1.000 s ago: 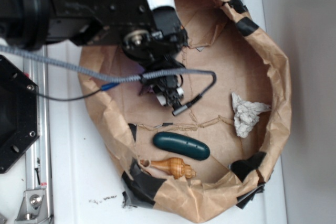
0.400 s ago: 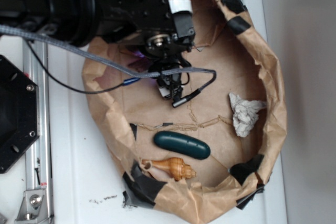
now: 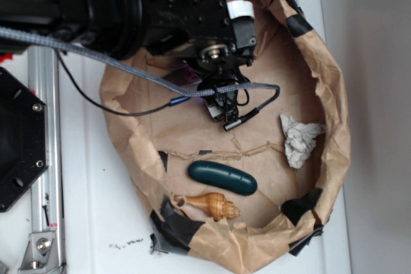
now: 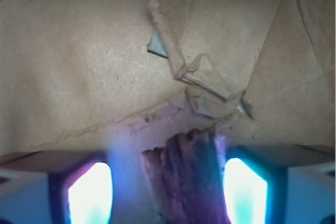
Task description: Grab the wood chip.
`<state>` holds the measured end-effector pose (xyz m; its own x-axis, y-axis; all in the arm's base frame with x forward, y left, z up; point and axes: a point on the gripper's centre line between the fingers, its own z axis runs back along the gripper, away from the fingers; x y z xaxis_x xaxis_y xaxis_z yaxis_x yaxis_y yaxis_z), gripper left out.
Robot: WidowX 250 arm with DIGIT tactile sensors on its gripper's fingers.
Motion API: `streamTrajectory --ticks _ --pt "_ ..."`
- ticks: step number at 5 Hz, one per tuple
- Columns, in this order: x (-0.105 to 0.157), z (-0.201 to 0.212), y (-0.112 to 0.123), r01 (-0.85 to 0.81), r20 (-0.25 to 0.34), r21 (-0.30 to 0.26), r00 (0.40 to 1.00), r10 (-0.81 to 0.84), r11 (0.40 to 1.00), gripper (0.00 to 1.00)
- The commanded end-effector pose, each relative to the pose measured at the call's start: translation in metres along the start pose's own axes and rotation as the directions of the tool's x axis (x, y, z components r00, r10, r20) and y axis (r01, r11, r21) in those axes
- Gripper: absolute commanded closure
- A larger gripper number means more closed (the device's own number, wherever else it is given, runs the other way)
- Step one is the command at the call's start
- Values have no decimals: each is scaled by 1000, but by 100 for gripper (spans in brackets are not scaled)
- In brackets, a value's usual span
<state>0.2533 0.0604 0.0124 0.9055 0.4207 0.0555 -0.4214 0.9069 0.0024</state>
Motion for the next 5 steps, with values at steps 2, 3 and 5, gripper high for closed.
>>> streamTrajectory --ticks 2,3,5 --pt "-2 1 -1 73 -25 43 997 -72 996 100" --pt "-3 1 -1 69 -25 41 997 -68 997 100" --pt "0 80 -12 31 14 138 999 -33 990 100"
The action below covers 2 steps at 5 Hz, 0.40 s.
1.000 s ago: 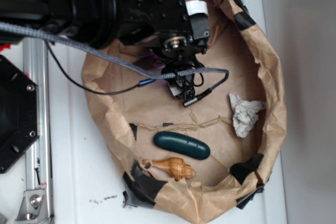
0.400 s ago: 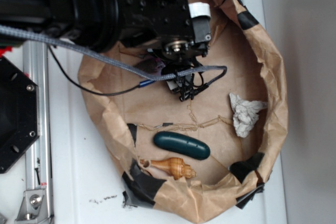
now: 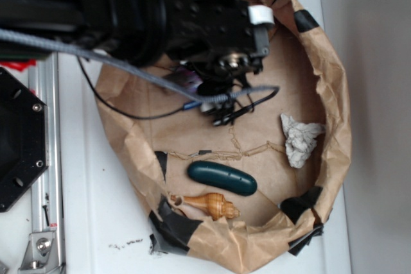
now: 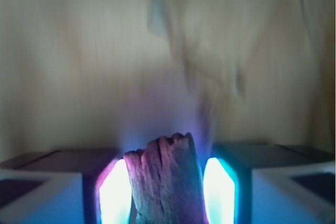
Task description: Grab the wood chip.
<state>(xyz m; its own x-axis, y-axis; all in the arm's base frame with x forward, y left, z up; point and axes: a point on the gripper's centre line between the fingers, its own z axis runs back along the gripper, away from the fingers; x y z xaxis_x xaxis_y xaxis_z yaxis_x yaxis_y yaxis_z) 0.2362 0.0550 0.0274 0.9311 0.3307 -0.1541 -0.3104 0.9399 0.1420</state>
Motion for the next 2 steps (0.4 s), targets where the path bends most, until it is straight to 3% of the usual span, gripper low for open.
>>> streamTrajectory --ticks 1,2 --pt "7 119 1 -181 264 5 949 173 984 100" --pt "0 162 -7 -143 254 -44 956 150 989 100"
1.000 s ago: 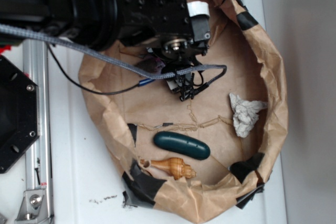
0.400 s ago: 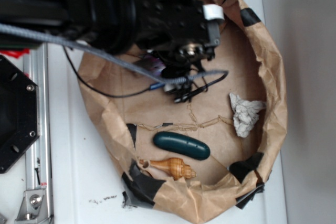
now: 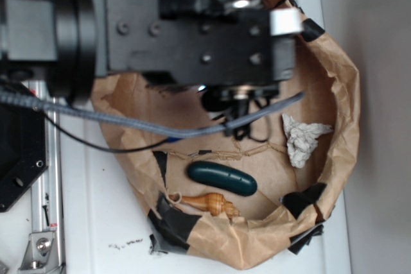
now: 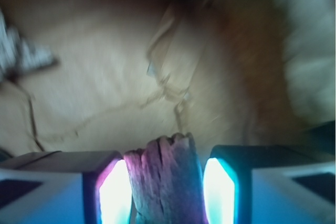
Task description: Grab the wood chip.
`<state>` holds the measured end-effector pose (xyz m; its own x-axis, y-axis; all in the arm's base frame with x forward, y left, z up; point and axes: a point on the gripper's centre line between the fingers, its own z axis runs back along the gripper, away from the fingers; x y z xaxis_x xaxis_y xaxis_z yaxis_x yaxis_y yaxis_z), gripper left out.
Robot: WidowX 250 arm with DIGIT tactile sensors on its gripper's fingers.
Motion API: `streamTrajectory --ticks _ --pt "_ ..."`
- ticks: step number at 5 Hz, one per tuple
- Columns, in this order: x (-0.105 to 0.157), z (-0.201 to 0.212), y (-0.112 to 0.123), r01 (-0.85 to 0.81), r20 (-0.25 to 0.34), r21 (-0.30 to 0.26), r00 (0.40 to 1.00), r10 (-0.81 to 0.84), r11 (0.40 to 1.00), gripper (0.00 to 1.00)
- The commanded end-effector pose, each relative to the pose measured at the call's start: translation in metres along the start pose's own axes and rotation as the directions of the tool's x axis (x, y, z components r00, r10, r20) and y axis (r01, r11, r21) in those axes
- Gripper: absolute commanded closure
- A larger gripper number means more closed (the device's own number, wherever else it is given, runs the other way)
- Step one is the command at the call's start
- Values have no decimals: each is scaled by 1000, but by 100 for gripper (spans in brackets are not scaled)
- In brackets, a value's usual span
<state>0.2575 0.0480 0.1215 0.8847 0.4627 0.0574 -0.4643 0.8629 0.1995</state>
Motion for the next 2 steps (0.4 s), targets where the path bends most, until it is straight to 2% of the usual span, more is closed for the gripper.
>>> streamTrajectory --ticks 1,2 --pt "2 72 -14 59 22 -130 998 -57 990 100" --pt "2 72 -13 14 40 -138 999 -8 990 100"
